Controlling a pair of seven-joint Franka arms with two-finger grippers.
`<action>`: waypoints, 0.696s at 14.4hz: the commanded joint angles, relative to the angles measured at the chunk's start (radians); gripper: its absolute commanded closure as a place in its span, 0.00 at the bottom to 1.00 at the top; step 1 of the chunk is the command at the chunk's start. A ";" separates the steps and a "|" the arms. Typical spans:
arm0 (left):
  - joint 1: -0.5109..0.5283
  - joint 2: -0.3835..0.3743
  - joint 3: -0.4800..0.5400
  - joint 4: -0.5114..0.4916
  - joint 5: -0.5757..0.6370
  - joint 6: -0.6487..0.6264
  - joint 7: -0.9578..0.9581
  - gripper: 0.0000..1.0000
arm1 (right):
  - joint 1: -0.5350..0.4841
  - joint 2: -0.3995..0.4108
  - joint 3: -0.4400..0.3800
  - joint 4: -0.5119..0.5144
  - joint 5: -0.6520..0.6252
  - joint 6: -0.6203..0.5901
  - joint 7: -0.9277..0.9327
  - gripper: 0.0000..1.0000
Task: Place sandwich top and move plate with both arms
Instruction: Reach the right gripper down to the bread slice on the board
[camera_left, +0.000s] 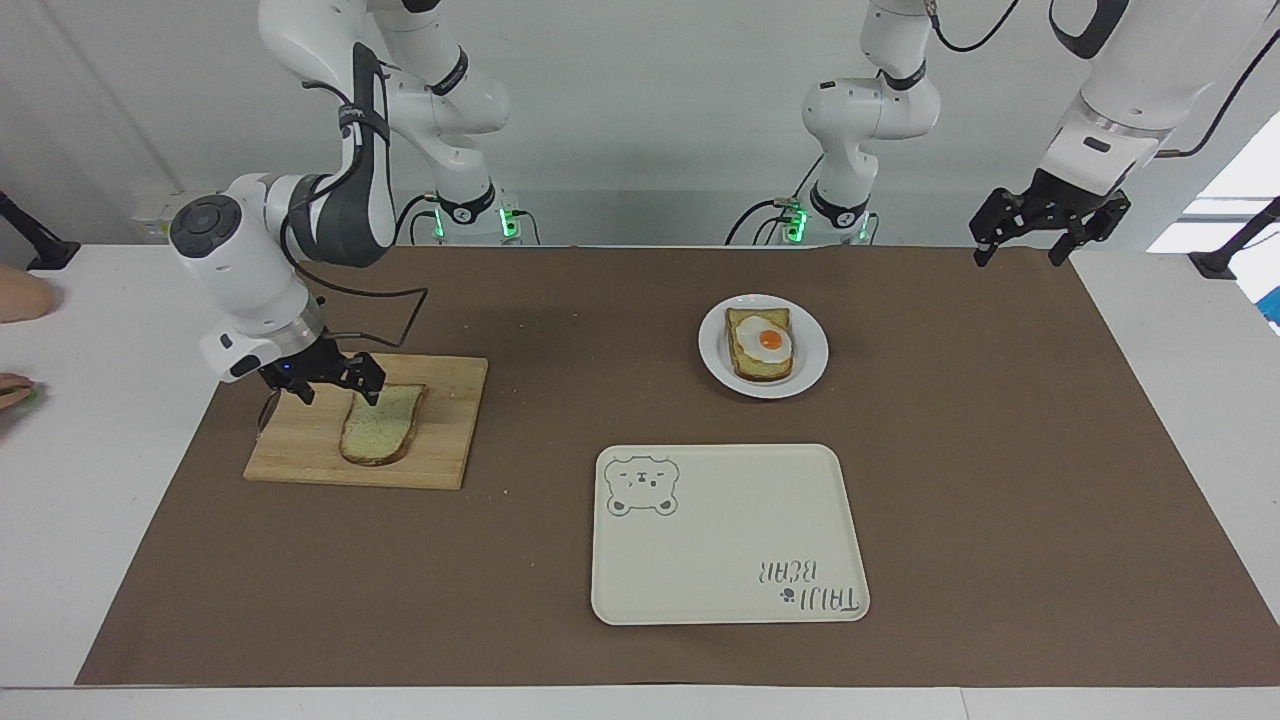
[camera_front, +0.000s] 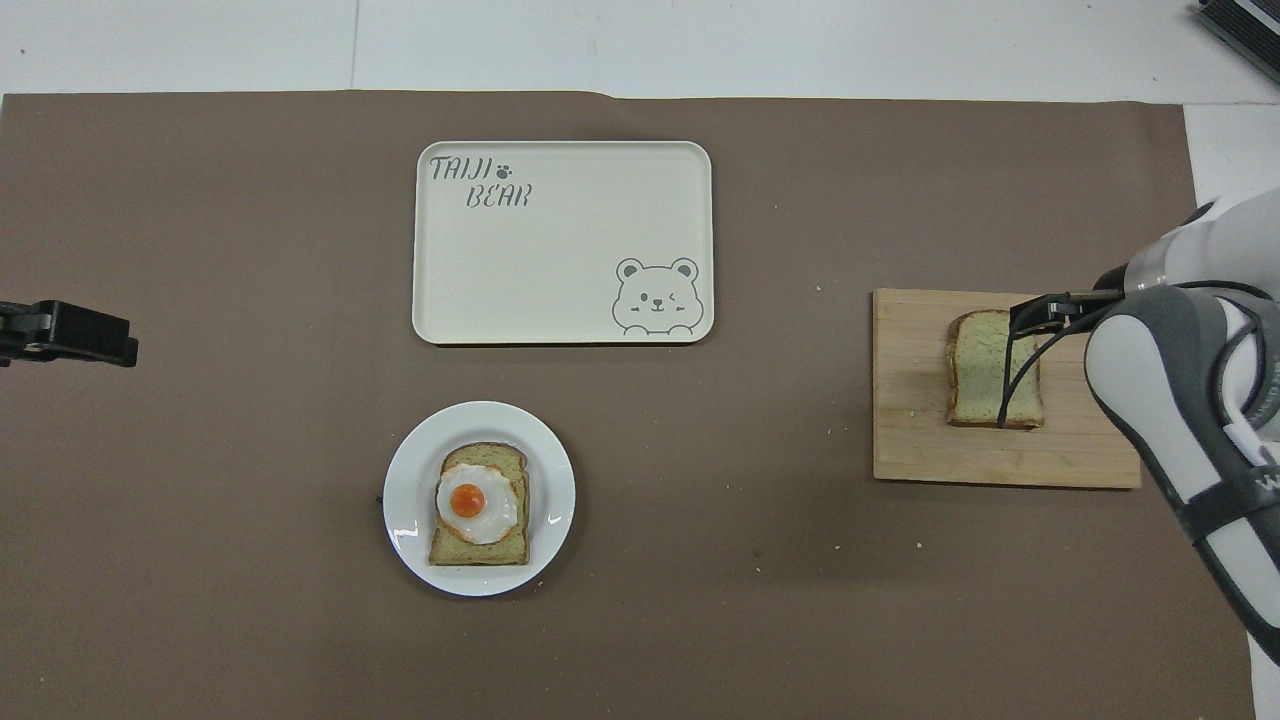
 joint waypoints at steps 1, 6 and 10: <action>0.009 -0.019 -0.003 -0.013 -0.012 -0.010 -0.006 0.00 | -0.009 -0.011 0.006 -0.029 0.026 0.035 -0.024 0.00; 0.009 -0.019 -0.003 -0.015 -0.012 -0.010 -0.006 0.00 | -0.013 -0.009 0.007 -0.041 0.026 0.084 -0.031 0.00; 0.009 -0.019 -0.003 -0.013 -0.012 -0.010 -0.006 0.00 | -0.065 0.012 0.006 -0.063 0.177 0.096 -0.195 0.00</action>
